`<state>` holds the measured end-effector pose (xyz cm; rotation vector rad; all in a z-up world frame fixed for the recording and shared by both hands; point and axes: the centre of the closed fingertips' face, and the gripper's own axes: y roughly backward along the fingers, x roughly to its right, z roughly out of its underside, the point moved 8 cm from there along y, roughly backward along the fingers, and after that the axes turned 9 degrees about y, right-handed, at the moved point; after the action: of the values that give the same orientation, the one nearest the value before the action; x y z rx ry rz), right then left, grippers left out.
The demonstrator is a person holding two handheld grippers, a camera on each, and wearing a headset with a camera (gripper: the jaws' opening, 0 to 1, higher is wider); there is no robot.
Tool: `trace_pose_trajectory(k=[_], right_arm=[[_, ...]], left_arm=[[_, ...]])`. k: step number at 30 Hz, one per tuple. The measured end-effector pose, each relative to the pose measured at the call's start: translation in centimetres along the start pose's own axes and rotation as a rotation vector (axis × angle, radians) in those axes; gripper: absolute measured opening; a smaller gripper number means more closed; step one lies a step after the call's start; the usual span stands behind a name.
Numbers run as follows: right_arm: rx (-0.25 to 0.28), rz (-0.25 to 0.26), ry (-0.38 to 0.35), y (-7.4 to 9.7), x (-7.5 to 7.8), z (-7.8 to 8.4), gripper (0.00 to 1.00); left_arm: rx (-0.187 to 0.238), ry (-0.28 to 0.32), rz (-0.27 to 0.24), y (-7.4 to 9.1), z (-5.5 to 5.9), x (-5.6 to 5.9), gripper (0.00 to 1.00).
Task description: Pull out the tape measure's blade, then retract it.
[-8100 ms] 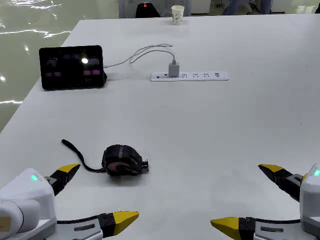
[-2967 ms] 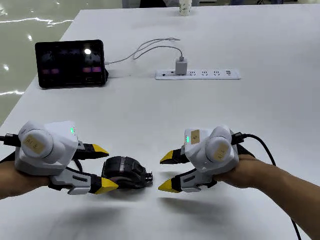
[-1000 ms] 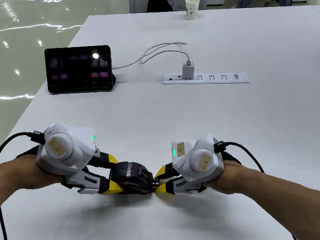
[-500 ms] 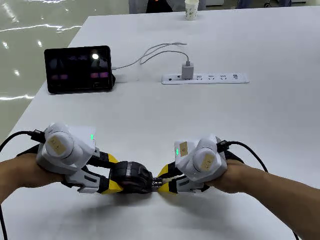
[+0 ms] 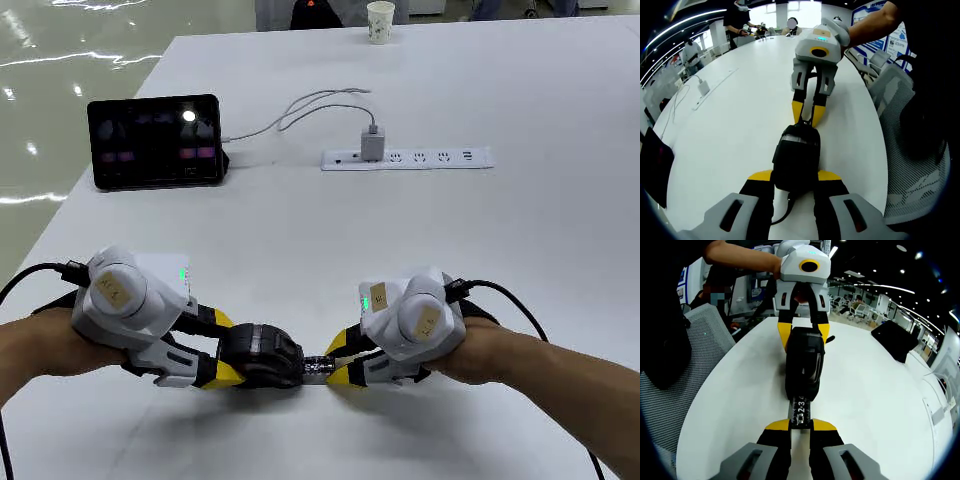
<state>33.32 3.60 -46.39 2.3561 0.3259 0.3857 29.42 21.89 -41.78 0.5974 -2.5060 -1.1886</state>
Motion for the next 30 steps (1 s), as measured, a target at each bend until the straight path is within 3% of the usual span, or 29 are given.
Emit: trace_pose_trajectory(k=[30], right_arm=[[-0.029,0.006,-0.032,2.6,-0.8,2.3,0.09]], left_arm=[[-0.004,0.0,0.003,0.0,-0.2,0.1,0.24]])
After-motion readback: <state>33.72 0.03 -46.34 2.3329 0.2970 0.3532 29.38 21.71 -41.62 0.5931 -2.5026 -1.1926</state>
